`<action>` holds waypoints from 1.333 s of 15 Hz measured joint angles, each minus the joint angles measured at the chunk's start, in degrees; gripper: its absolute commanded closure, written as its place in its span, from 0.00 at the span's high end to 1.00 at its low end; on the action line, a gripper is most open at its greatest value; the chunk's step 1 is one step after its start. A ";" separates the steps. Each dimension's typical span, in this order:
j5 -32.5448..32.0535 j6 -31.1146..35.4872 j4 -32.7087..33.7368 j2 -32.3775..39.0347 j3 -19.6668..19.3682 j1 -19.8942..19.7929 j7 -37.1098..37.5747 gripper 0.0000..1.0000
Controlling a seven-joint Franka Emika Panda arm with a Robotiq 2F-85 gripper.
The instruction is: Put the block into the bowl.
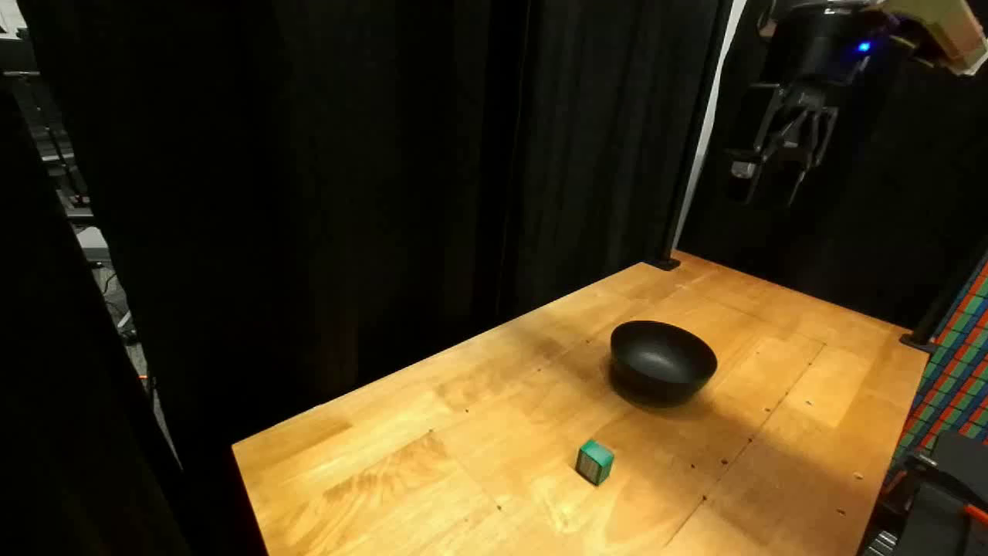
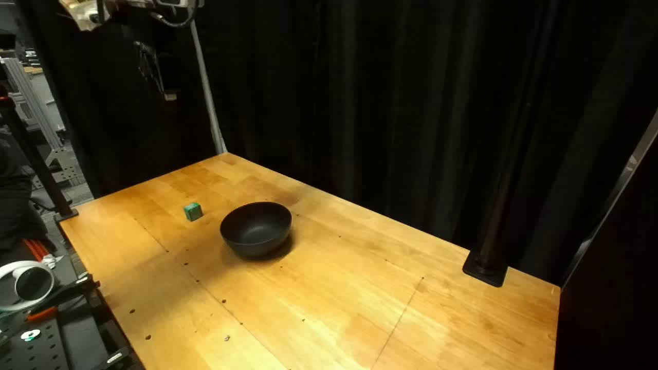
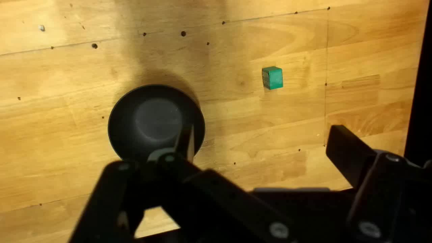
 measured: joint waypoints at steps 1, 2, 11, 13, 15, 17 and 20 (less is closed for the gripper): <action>0.00 0.00 0.22 -0.03 0.00 0.00 0.00 1.00; 0.00 0.00 0.43 -0.13 0.00 0.00 0.00 1.00; 0.00 -0.02 0.47 0.03 0.15 0.00 0.03 1.00; -0.41 1.00 0.48 1.16 1.57 0.08 1.21 1.00; -0.61 3.24 0.56 3.91 4.12 0.87 2.56 1.00; -0.62 5.68 0.95 8.09 6.63 2.61 3.40 1.00; -0.63 10.29 2.42 15.91 9.30 5.49 3.59 1.00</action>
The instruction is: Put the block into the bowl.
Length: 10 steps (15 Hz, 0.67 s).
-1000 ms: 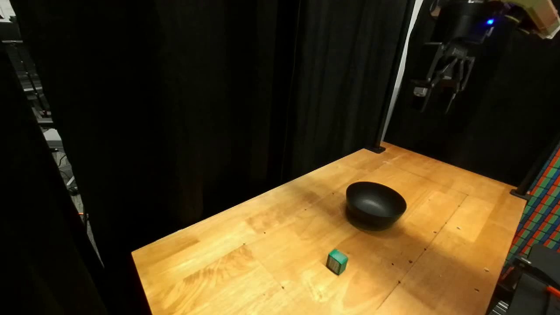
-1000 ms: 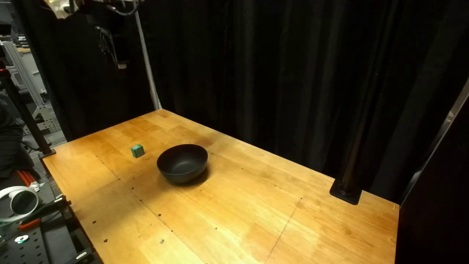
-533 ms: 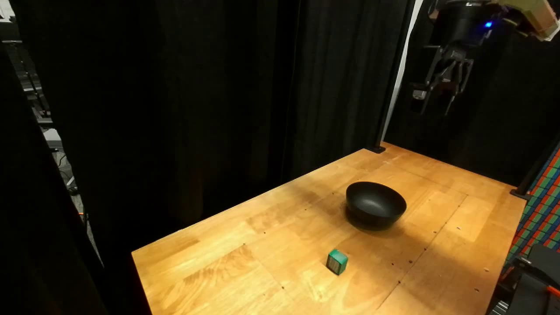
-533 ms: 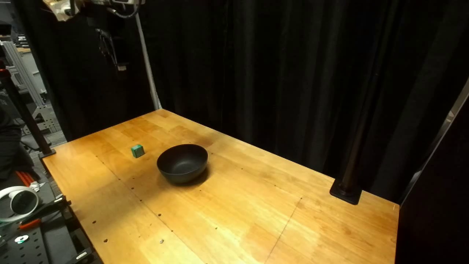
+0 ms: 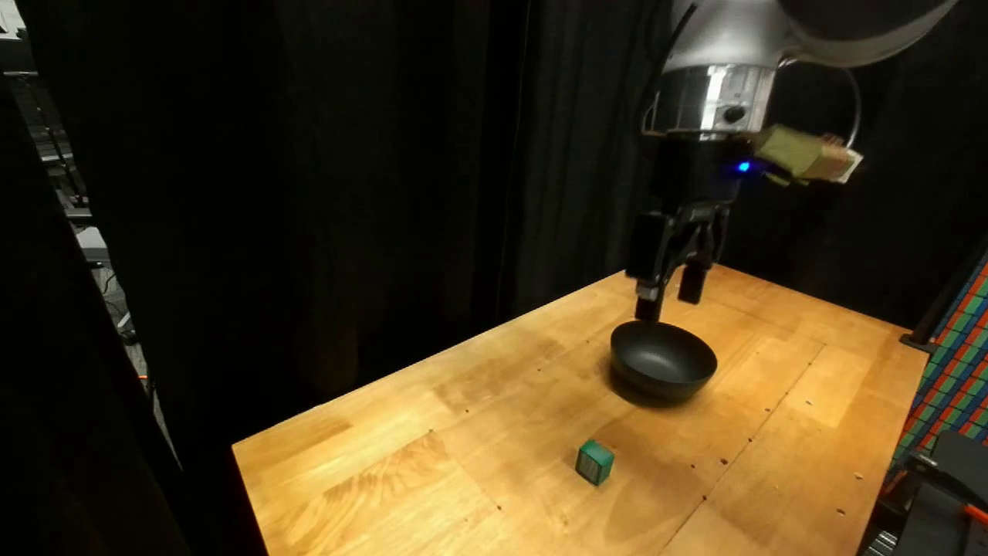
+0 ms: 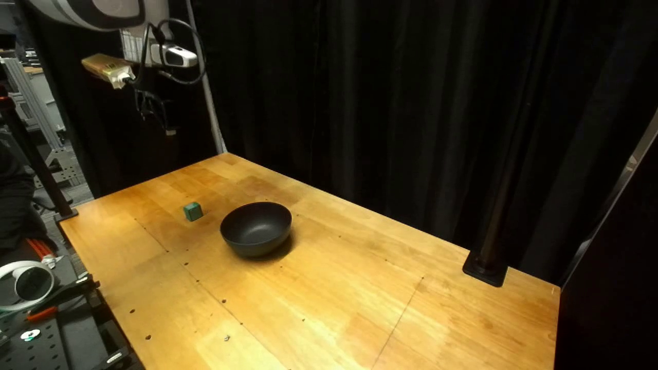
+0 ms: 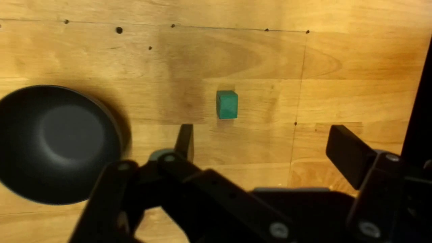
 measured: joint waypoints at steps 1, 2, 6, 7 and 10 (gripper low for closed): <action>-0.04 1.96 0.52 2.96 0.62 0.87 0.09 1.00; -0.11 4.03 0.87 5.64 0.98 1.64 0.18 1.00; -0.13 11.11 2.16 14.74 1.14 3.58 0.21 1.00; -0.13 12.78 2.42 16.70 1.12 3.70 0.21 1.00; -0.13 17.14 3.26 22.01 0.65 3.83 0.92 1.00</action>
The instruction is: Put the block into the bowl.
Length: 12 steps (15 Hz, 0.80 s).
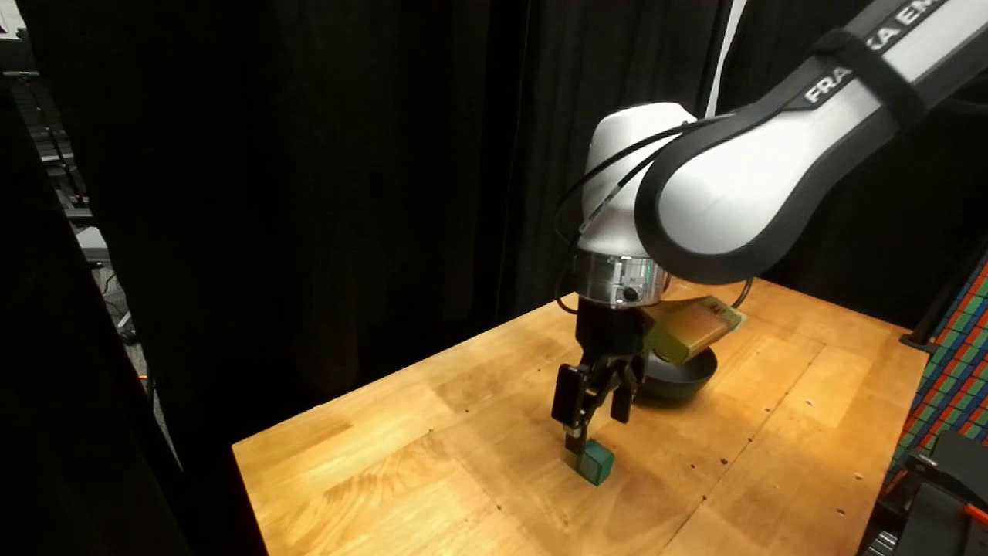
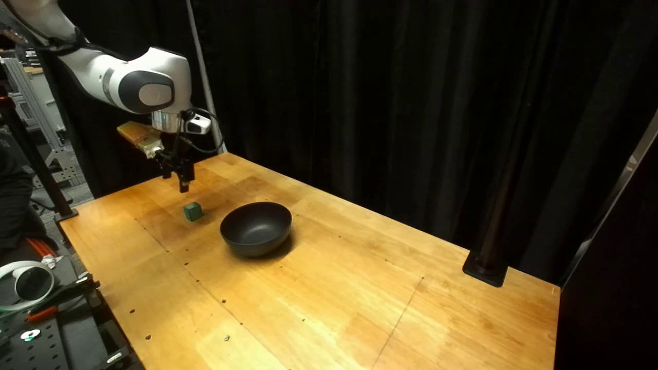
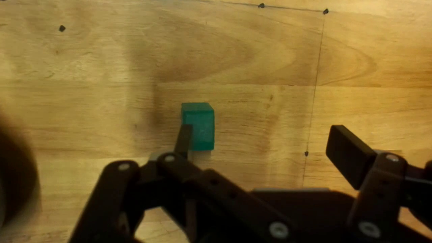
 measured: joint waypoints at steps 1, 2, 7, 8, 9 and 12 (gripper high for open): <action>0.00 1.26 0.45 1.71 -0.36 0.12 0.66 1.00; 0.00 2.27 0.99 3.34 -0.80 0.31 1.30 1.00; -1.40 4.88 3.92 9.24 -3.91 2.69 5.59 0.66; -2.31 4.90 4.41 9.93 -4.73 3.35 6.70 0.58; -3.24 4.92 4.84 10.47 -5.57 4.02 7.82 0.49; -5.13 4.93 5.74 11.43 -7.27 5.63 10.68 0.27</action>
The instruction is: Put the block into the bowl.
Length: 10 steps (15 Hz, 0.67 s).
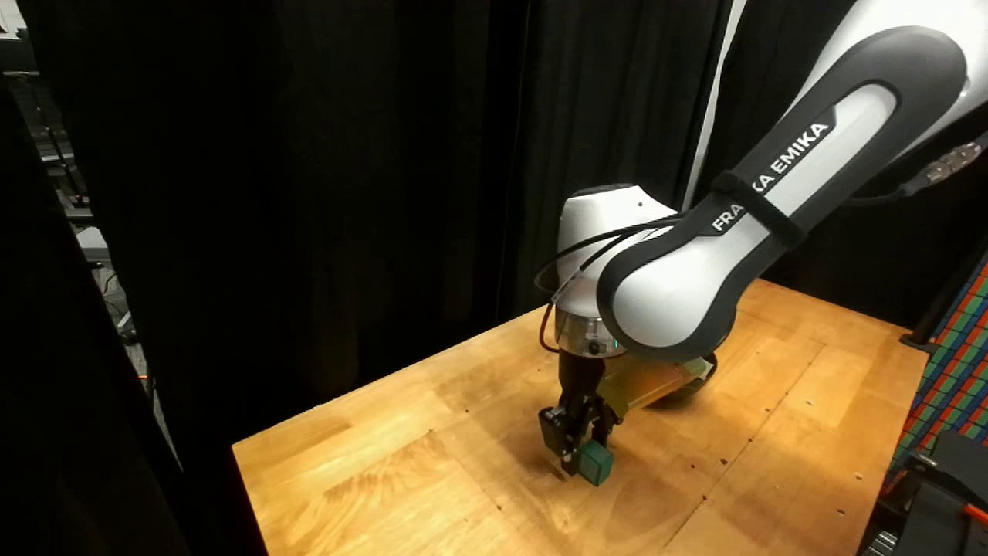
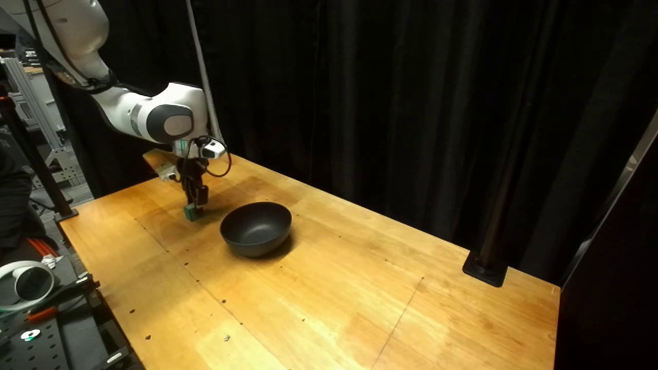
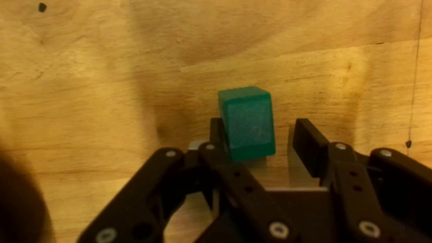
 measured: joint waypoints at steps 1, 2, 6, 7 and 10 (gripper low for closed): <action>-0.58 -0.06 0.22 0.13 -0.42 0.44 0.99 0.18; -0.80 -0.14 0.43 0.17 -0.74 0.78 1.71 0.12; -1.49 -1.68 1.32 -0.22 -1.31 1.04 2.90 0.08; -1.69 -2.08 1.53 -0.66 -1.46 1.04 2.98 0.08; -3.01 -4.31 2.58 -2.76 -2.32 1.02 3.13 0.08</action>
